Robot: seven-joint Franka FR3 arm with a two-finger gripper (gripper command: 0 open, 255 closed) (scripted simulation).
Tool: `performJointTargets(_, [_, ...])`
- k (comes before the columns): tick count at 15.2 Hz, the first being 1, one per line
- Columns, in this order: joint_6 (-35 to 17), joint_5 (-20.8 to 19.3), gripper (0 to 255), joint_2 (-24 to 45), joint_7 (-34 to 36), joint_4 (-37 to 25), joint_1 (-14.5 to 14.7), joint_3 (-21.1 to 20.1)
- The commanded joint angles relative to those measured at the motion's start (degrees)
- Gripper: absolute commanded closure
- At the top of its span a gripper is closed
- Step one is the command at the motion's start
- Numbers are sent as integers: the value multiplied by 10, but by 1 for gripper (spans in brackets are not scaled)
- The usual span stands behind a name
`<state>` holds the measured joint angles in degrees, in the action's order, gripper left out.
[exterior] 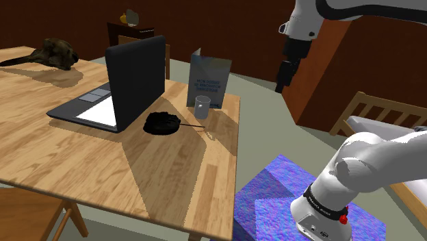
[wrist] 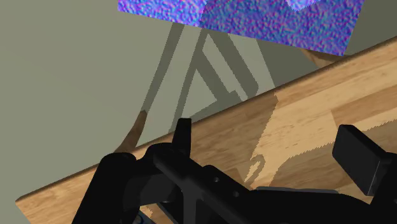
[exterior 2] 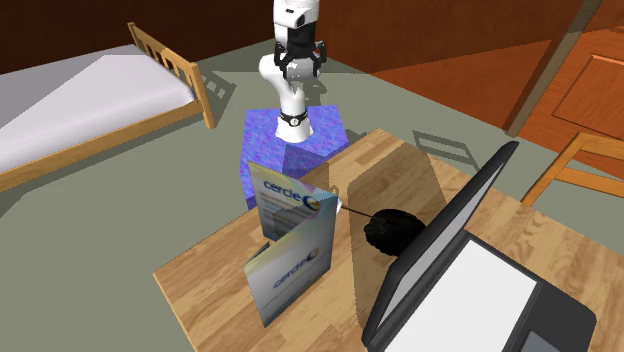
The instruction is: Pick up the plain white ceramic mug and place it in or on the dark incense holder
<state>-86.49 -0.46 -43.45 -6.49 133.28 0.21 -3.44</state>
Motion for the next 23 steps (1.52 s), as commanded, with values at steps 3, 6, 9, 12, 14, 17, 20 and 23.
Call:
performJointTargets(3, [-33,2,0,38,6,-4,-3,-1])
performJointTargets(6, [-78,4,0,97,14,-17,-8,-2])
performJointTargets(9, [-120,5,0,159,21,-37,-12,-2])
performJointTargets(12, [-156,6,0,223,29,-63,-16,-2])
performJointTargets(14, [-177,6,0,266,34,-85,-18,-2])
performJointTargets(17, [-204,6,0,331,41,-122,-21,-2])
performJointTargets(20, [-224,7,0,397,48,-167,-24,0])
performJointTargets(23, [-239,7,0,464,54,-218,-25,1])
